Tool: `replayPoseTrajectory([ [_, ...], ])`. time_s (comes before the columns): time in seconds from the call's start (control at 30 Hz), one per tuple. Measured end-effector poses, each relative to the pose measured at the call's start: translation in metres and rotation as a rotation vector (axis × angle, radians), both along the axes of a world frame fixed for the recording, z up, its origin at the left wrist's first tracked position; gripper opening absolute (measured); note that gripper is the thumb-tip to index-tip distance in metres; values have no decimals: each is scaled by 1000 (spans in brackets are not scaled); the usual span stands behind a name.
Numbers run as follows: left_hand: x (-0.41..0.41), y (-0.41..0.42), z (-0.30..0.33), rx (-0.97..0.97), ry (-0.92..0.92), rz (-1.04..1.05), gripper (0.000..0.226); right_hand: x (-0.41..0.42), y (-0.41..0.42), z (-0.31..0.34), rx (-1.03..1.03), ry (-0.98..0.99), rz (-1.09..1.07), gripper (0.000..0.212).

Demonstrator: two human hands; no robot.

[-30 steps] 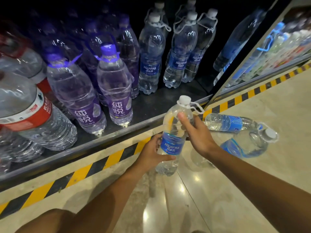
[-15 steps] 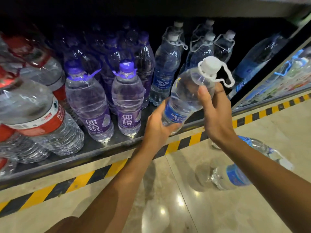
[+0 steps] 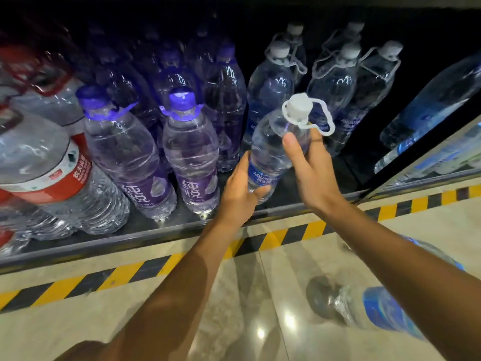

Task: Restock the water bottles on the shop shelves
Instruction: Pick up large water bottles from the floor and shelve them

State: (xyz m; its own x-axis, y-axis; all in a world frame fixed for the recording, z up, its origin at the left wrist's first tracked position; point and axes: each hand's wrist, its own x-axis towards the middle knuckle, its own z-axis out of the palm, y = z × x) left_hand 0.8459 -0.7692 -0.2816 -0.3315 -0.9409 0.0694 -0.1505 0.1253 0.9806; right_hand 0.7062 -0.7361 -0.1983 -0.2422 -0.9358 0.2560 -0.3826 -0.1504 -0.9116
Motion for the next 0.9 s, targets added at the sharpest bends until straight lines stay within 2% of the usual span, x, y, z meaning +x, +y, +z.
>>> replayPoseTrajectory([
  [0.1, 4, 1, 1, 7, -12, 34, 82, 2, -12, 3, 91, 63, 47, 69],
  [0.2, 7, 3, 3, 26, -53, 45, 80, 3, -18, 6, 161, 110, 93, 69],
  [0.27, 5, 2, 4, 35, -109, 36, 78, -1, -20, 11, 205, 95, 121, 60],
  [0.33, 3, -1, 7, 27, -159, 40, 79, -4, -21, 15, 231, 117, 146, 34],
  [0.4, 3, -1, 10, 19, -192, 27, 82, -3, -23, 16, 226, 103, 156, 29],
  [0.5, 4, 1, 12, 2, -213, 9, 86, -3, -21, 13, 265, 56, 179, 50],
  [0.7, 1, -3, 15, 14, -284, 33, 85, -4, -25, 17, 274, 35, 217, 76],
  [0.9, -1, 2, 7, 11, -271, 71, 87, -10, -23, 15, 293, 50, 248, 82],
])
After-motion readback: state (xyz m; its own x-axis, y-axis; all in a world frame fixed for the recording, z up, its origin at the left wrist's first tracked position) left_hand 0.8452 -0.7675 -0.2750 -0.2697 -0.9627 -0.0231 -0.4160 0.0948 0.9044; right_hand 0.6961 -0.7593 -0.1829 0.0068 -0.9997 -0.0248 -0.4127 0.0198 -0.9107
